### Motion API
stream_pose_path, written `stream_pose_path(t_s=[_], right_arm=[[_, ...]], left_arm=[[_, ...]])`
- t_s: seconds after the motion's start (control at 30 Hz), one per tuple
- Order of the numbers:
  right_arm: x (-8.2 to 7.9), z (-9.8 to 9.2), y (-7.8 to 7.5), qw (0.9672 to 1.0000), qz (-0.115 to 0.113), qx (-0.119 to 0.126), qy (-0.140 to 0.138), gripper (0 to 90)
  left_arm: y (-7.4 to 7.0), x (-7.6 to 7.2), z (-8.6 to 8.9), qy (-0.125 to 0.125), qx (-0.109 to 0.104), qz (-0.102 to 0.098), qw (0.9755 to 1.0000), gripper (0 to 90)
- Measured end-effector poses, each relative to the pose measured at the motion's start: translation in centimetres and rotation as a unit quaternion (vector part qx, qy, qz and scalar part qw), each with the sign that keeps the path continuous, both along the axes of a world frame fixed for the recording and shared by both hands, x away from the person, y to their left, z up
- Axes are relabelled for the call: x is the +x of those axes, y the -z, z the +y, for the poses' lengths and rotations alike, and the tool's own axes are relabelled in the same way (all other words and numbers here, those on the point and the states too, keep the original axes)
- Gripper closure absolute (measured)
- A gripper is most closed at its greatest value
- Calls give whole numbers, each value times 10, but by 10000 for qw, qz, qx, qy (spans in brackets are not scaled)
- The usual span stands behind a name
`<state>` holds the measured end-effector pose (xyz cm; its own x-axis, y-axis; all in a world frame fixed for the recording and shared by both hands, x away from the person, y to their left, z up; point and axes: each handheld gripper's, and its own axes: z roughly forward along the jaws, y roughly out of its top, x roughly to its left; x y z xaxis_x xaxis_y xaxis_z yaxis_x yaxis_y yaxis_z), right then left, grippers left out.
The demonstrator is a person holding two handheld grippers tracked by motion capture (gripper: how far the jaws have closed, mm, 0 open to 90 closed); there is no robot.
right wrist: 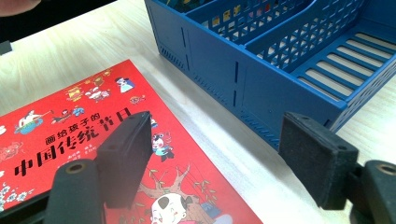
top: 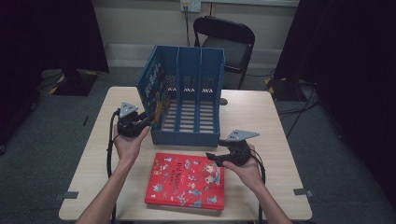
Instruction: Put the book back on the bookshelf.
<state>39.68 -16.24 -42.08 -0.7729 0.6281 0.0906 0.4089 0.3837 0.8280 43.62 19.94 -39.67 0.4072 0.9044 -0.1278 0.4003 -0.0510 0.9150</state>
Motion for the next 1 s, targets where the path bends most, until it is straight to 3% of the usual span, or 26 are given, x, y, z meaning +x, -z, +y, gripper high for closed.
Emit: stream_pose_path(t_s=[0.13, 0.37, 0.8, 1.0], right_arm=[[0, 1, 1, 10000, 30, -9, -11, 259], [0, 3, 2, 10000, 55, -36, -56, 268], [1, 6, 4, 9997, 126, -79, -172, 272], [2, 5, 4, 9997, 144, -94, -147, 272]], left_arm=[[8, -3, 2, 85, 107, 126, 9998, 736], [19, 0, 3, 137, 81, 321, 9994, 761], [20, 5, -2, -84, 226, 212, 9995, 796], [17, 14, -6, -195, 364, 277, 9988, 799]])
